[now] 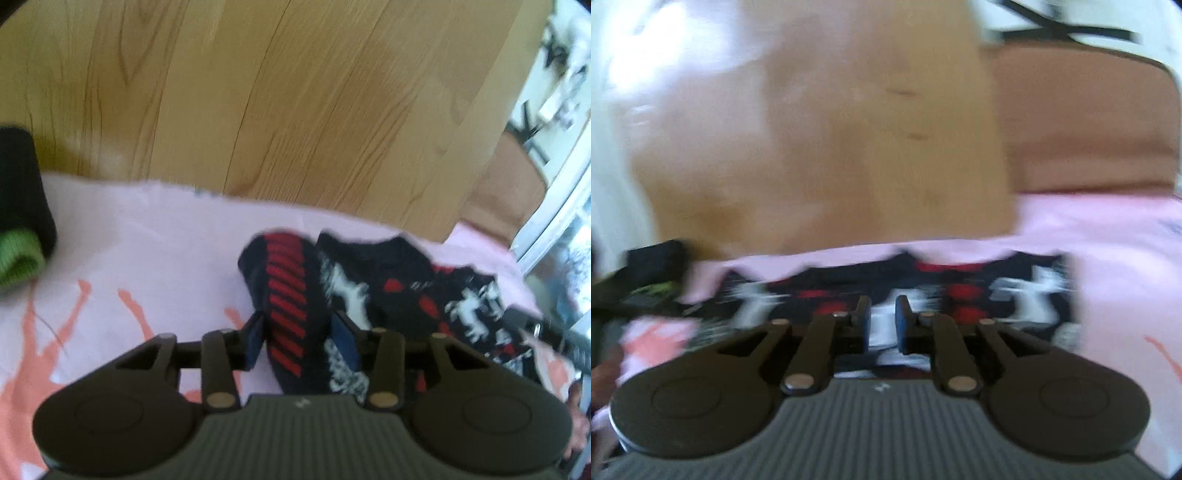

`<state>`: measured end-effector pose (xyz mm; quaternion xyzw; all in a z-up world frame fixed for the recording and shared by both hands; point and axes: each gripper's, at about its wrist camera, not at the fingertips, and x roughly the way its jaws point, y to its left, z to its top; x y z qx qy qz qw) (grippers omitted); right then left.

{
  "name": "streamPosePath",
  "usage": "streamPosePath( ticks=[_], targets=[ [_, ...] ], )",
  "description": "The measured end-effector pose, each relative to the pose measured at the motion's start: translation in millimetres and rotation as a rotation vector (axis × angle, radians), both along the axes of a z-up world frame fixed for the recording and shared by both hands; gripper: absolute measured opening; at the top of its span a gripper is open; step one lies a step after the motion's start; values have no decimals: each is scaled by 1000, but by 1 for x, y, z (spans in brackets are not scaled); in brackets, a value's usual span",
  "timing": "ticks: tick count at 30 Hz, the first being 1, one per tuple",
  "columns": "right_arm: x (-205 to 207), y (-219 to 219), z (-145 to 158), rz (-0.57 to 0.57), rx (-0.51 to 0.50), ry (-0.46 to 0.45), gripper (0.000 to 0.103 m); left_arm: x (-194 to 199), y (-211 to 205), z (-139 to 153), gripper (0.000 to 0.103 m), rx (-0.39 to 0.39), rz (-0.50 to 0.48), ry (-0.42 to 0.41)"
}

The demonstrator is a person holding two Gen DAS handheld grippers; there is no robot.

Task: Fold small clothes

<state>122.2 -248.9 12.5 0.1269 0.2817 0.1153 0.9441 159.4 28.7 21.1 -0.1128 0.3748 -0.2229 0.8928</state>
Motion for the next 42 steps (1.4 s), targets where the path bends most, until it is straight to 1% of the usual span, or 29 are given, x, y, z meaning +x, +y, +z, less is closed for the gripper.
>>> streamPosePath(
  ticks=[2,4,6,8,9,11,12,14,15,17,19,20,21,23,24,26,28,29,30,31,32,33,35,36,37,39,40,41,42],
  targets=[
    [-4,23,3,150,75,54,18,-5,4,7,49,-24,2,-31],
    [-5,53,-5,295,157,148,18,-3,6,6,50,-36,7,-27],
    [-3,80,-18,365,200,224,20,0,5,1,50,-37,16,-8],
    [1,102,-28,377,203,273,23,4,3,-6,49,-58,23,5],
    [4,113,-32,373,198,275,19,5,1,-9,48,-62,25,9],
    [10,134,-32,367,183,236,13,9,-2,-15,29,-16,56,11],
    [11,147,-28,381,172,207,12,12,-1,-17,29,-2,72,19],
    [11,172,-24,447,157,153,12,17,13,-22,28,-65,90,62],
    [10,184,-24,477,116,140,12,18,19,-24,29,-78,101,72],
    [13,192,-34,489,59,171,11,21,26,-26,33,-84,116,82],
    [14,176,-41,475,140,201,11,21,26,-24,34,-81,111,83],
    [13,168,-39,476,165,220,12,19,24,-22,34,-62,107,65],
    [8,160,-35,478,176,215,14,17,21,-19,36,-44,107,48],
    [-8,140,-22,461,170,168,19,15,20,-16,39,-33,116,35],
    [-18,126,-14,435,159,128,19,14,21,-15,40,-37,120,33],
    [-33,96,0,346,156,44,19,11,24,-11,51,-48,136,27],
    [-38,60,9,213,140,-6,34,8,27,-6,60,-74,132,13],
    [-37,46,8,142,106,-11,51,7,27,-4,60,-88,123,7],
    [-34,37,7,71,60,-2,62,6,26,-4,60,-87,119,4],
    [-27,27,2,12,18,22,63,7,24,-4,60,-77,119,2],
    [-19,20,-3,-32,-11,60,63,7,22,-5,60,-62,119,2],
    [-13,15,-11,-51,-13,103,53,9,20,-7,59,-51,118,10],
    [-4,11,-24,1,48,187,13,12,16,-13,56,-38,117,26],
    [-6,10,-22,-1,39,162,12,13,15,-15,55,-28,119,33],
    [-9,11,-15,-10,0,104,12,14,14,-17,52,-16,122,36],
    [-14,9,0,-65,-40,-7,12,15,10,-21,49,17,129,40],
    [-12,9,3,-96,-88,-46,12,15,7,-20,49,37,128,28],
    [-8,11,-2,-115,-153,-55,14,14,6,-20,49,53,126,20],
    [1,12,-9,-119,-186,-20,19,13,3,-20,50,72,126,11]
  ],
)
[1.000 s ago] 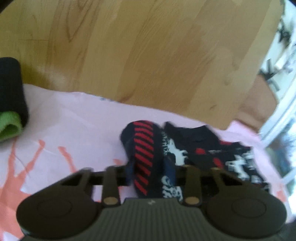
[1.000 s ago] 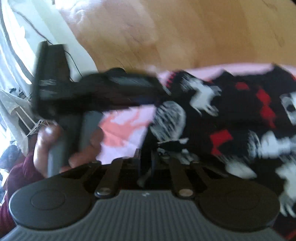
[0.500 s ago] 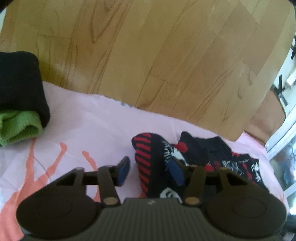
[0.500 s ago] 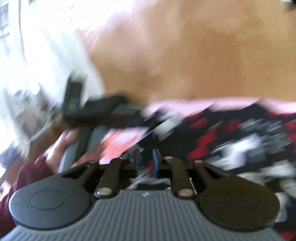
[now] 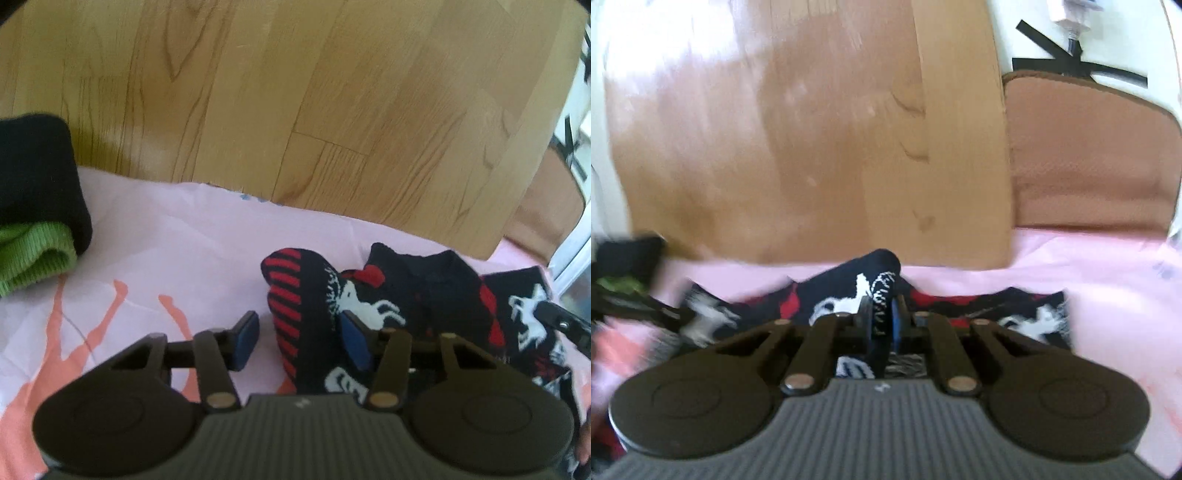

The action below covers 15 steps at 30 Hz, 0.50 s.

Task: Fold small clothes

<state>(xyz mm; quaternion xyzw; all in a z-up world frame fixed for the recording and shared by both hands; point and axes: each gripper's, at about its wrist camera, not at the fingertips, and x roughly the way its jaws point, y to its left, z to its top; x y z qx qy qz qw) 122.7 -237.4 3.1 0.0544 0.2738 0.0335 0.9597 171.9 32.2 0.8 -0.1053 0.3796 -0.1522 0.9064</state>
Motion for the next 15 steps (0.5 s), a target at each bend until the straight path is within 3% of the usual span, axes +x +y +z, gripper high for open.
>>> streamPosePath(
  ticks=[2,5,8,10,12,13,15],
  targets=[
    [13,-3,-17,7,20,136,20,-1,-1,0,51,12,1,-6],
    [-3,-7,-10,-24,60,65,29,-5,10,7,48,-60,30,-32],
    [-19,-5,6,-13,102,-36,29,-14,18,19,48,-169,13,-100],
    [-17,0,9,33,121,-59,29,-17,14,22,48,-186,-23,-123],
    [-6,-1,-2,71,136,25,28,-14,2,16,49,-105,-36,-98],
    [5,1,-17,65,134,130,28,-9,-5,9,49,-30,-26,-70],
    [15,-3,-26,58,201,129,23,-4,-18,-2,60,118,2,-62]
  ],
)
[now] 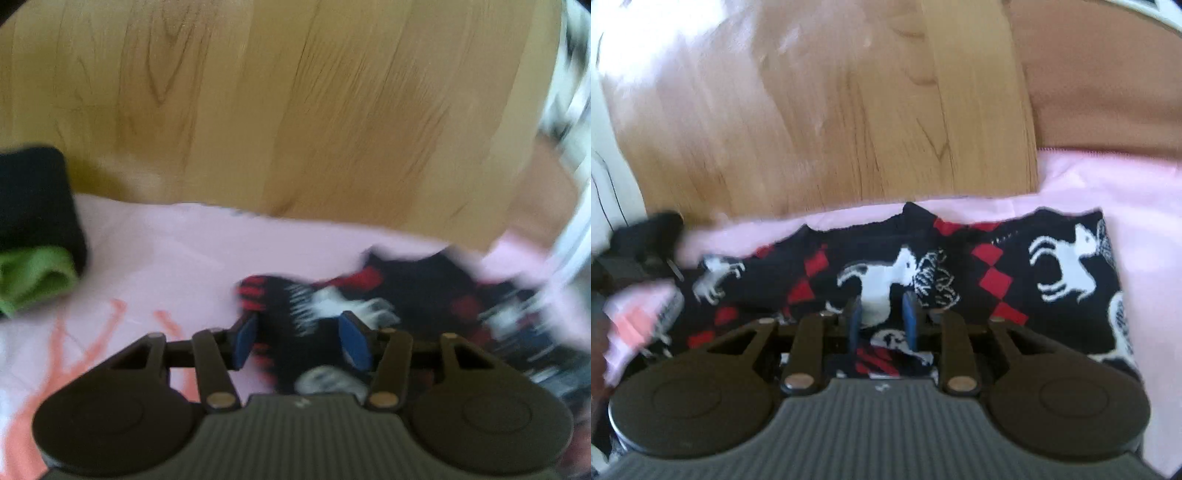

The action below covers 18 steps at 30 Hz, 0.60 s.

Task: Fold small clothes

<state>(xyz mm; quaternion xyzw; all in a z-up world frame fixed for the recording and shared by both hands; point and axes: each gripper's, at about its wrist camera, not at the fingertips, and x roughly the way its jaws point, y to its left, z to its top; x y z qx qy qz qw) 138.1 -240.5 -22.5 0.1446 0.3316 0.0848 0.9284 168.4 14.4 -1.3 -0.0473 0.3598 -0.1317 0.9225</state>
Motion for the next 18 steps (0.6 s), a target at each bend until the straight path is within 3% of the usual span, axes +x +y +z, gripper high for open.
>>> streamPosePath(
  ticks=[4,8,12,14,18],
  targets=[
    [-4,-11,14,-56,51,-11,29,0,3,3,59,-21,0,-8],
    [-36,-22,29,-53,7,-28,29,-13,21,24,60,-131,41,-66],
    [-83,-41,41,-78,-23,-8,29,-38,35,46,60,-218,66,-57],
    [-105,-48,38,-91,-25,-7,29,-68,37,52,60,-212,29,-63],
    [-148,-63,30,-102,14,2,29,-148,41,48,68,-127,-30,-66]
  ],
)
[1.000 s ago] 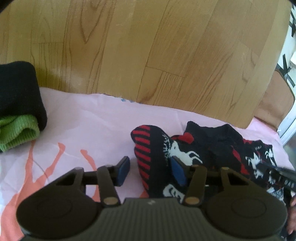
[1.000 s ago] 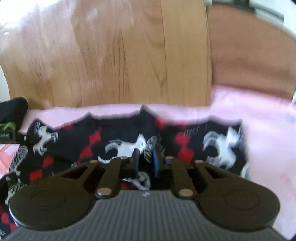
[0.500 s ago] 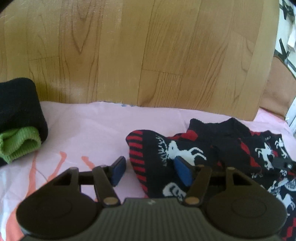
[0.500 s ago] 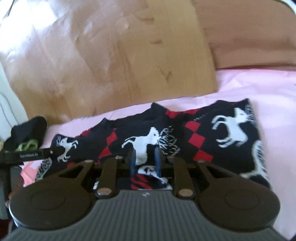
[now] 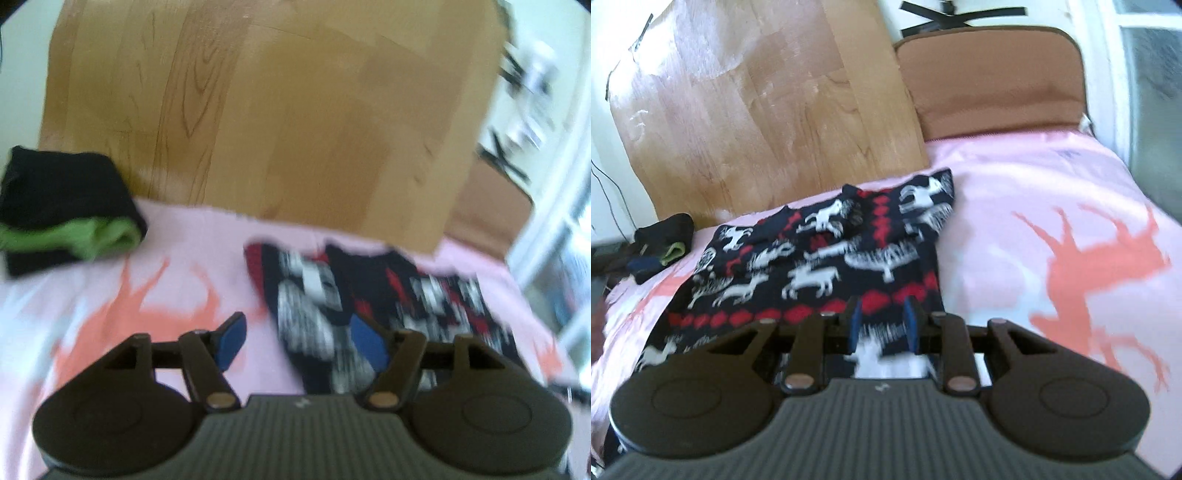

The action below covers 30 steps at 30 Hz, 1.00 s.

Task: Fold small clothes

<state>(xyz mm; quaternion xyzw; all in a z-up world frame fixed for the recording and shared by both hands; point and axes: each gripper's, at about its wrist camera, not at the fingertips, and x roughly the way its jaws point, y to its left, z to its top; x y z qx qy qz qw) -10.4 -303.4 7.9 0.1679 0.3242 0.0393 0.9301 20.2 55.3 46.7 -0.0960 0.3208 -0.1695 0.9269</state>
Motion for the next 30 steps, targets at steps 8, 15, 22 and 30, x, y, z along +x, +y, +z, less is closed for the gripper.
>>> streamPosePath(
  ticks=[8,15,22,30],
  targets=[
    [-45,-2,-2,33,64,-9,29,-141,30,-26,69,-2,-22,77],
    [-89,-15,10,49,89,-52,30,-213,37,-28,74,-58,-24,77],
    [-73,4,27,127,65,-113,30,-215,27,-24,71,-77,-26,66],
    [70,119,55,391,-57,-193,34,-197,24,-34,73,-172,-56,72]
  ],
)
